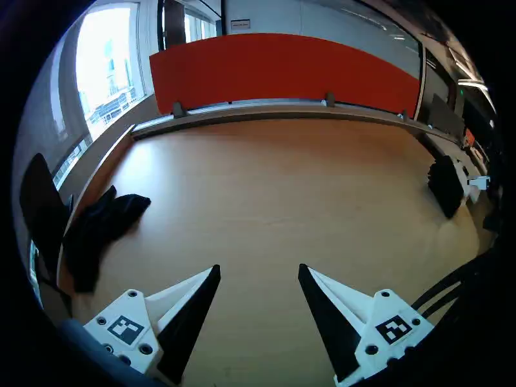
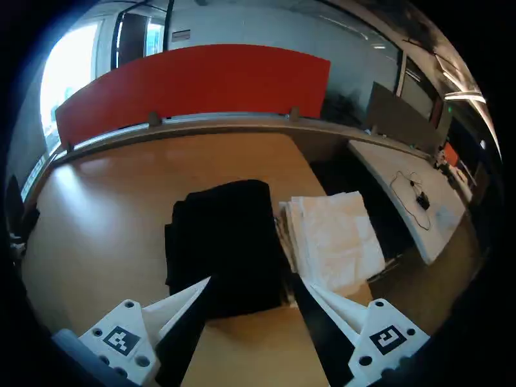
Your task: Fold towel
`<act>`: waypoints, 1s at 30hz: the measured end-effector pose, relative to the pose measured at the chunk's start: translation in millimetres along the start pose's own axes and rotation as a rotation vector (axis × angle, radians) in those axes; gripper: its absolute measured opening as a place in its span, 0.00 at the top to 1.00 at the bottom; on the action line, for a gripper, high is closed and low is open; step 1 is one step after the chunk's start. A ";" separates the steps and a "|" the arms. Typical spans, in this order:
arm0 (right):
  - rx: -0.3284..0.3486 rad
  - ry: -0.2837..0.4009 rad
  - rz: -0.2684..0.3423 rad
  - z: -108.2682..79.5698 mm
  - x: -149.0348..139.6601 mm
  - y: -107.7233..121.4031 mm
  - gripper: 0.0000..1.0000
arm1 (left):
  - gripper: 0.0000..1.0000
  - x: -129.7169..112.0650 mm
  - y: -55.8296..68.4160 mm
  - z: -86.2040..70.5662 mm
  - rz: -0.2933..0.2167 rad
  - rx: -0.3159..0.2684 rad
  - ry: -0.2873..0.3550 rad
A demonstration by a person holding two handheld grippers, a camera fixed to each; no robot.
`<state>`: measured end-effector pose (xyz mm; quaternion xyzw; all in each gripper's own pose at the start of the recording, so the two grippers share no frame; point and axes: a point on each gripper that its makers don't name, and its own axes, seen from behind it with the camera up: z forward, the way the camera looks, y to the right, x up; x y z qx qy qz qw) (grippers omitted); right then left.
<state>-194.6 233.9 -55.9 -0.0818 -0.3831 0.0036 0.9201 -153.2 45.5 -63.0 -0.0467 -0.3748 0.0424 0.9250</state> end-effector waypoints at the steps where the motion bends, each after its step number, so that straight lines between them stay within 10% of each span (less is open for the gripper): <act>1: -0.002 0.002 0.006 0.4 0.9 -0.9 0.13 | 0.10 0.3 -0.2 -0.1 -0.001 0.001 0.001; 12: -0.011 0.079 0.059 -2.7 22.0 -12.2 0.14 | 0.11 7.0 -4.9 -1.8 -0.018 0.015 0.020; 30: 0.008 0.512 0.071 -53.1 114.4 -45.8 0.14 | 0.11 51.2 -7.8 -8.9 -0.078 0.020 0.153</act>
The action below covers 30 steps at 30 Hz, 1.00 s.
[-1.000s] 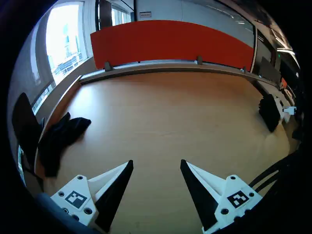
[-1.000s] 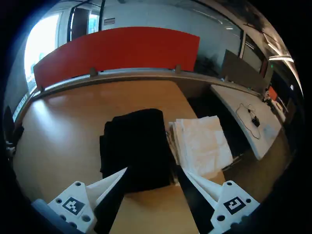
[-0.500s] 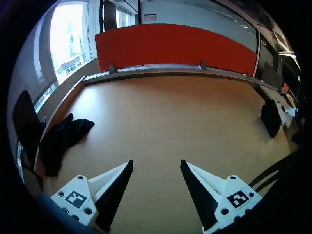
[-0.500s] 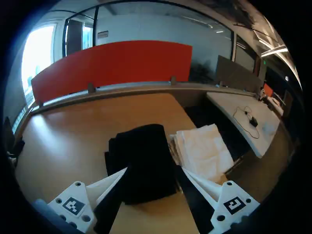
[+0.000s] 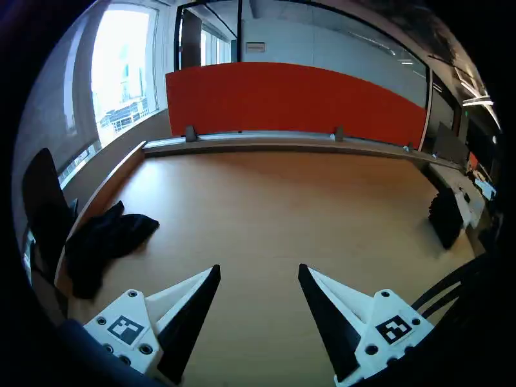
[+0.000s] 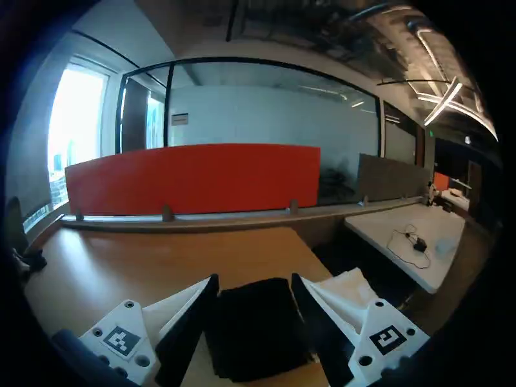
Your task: Fold towel
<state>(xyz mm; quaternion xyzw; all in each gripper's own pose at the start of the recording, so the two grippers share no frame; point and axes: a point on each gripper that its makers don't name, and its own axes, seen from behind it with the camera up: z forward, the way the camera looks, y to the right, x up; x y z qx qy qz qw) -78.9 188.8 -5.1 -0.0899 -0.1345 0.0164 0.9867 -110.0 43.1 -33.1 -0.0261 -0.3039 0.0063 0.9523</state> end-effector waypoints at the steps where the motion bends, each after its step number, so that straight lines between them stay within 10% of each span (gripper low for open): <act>1: 0.008 0.012 0.000 -0.5 3.6 -2.7 0.14 | 0.11 4.0 0.0 -0.7 -0.005 0.001 0.015; 30: 0.204 0.149 0.003 -29.1 79.1 -140.5 0.03 | 0.11 91.6 -1.6 -19.0 -0.070 -0.028 0.309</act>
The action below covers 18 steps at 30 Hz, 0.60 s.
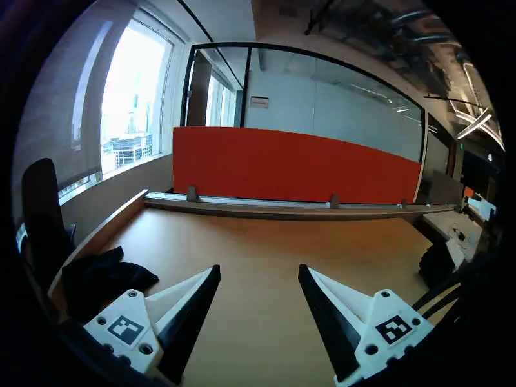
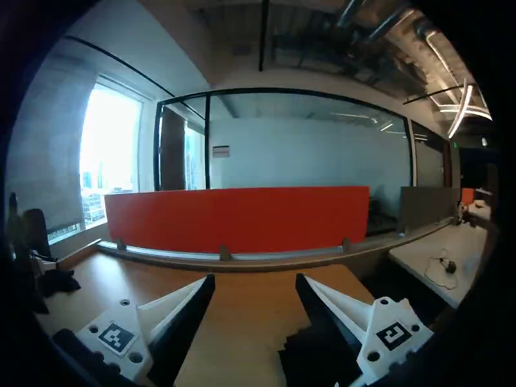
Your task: Fold towel
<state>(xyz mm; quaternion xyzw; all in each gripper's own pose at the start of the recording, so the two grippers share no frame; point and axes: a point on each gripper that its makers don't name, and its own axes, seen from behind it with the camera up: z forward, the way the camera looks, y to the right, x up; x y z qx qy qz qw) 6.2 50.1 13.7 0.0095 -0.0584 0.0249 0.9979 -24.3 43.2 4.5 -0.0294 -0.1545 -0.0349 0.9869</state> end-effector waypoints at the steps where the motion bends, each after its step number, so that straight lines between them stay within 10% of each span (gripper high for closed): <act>1: 0.006 0.001 -0.002 0.4 0.4 -5.4 0.03 | 0.11 2.3 0.0 -0.2 -0.002 -0.002 0.006; 18: 0.038 0.020 -0.017 14.0 12.4 -74.9 0.03 | 0.11 33.2 -7.7 -1.6 -0.008 0.001 0.104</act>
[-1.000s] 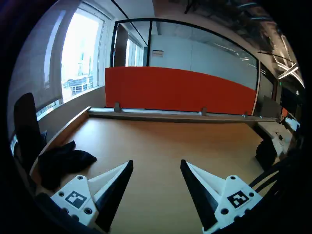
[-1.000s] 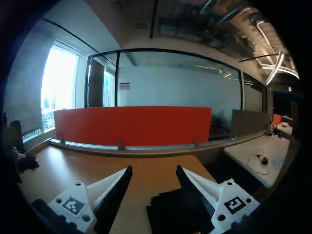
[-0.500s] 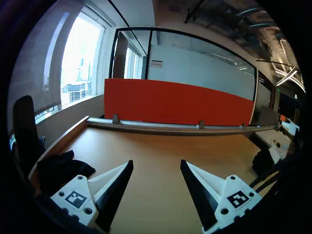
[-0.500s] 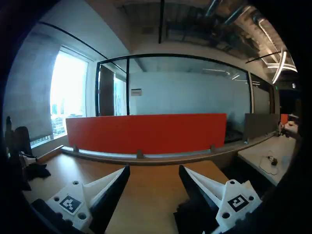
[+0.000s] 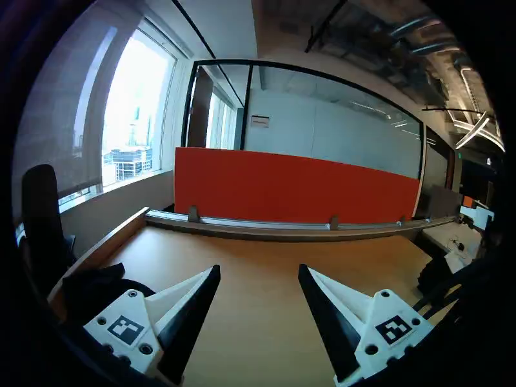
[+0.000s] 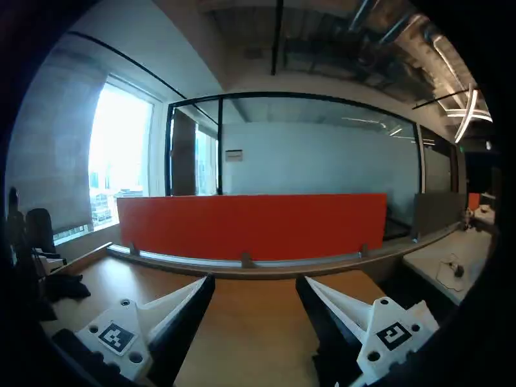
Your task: Fold towel
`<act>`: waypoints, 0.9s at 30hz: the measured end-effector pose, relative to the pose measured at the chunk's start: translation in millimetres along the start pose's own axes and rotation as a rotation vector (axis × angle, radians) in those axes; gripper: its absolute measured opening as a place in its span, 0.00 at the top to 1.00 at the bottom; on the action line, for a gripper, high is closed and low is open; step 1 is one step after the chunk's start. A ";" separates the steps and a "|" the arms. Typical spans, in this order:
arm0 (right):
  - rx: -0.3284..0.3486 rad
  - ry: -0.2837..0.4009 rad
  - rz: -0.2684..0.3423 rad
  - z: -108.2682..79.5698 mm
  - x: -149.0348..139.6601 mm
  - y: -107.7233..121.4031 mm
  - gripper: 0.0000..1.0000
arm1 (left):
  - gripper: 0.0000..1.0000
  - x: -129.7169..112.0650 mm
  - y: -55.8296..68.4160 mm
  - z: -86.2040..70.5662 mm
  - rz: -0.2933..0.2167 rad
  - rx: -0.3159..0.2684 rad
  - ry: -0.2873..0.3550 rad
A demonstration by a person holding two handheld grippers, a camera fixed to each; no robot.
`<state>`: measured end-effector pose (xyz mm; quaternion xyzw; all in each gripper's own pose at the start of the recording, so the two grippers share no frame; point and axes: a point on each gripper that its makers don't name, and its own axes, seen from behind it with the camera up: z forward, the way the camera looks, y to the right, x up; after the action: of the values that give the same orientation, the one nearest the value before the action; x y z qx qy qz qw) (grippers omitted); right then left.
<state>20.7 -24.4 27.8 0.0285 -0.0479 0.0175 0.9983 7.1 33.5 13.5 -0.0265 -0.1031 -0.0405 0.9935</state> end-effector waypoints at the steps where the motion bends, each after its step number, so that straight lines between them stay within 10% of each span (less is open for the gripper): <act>1: -0.001 0.000 0.001 0.6 1.1 -1.6 0.03 | 0.11 1.1 -1.1 -0.1 0.002 0.003 0.005; 27: -0.019 -0.031 0.073 6.8 5.9 -18.7 0.03 | 0.11 -13.4 -15.0 0.7 0.127 0.042 0.137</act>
<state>26.7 -43.3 34.1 0.0176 -0.0646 0.0532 0.9963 -7.3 19.5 12.0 -0.0094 -0.0336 0.0231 0.9991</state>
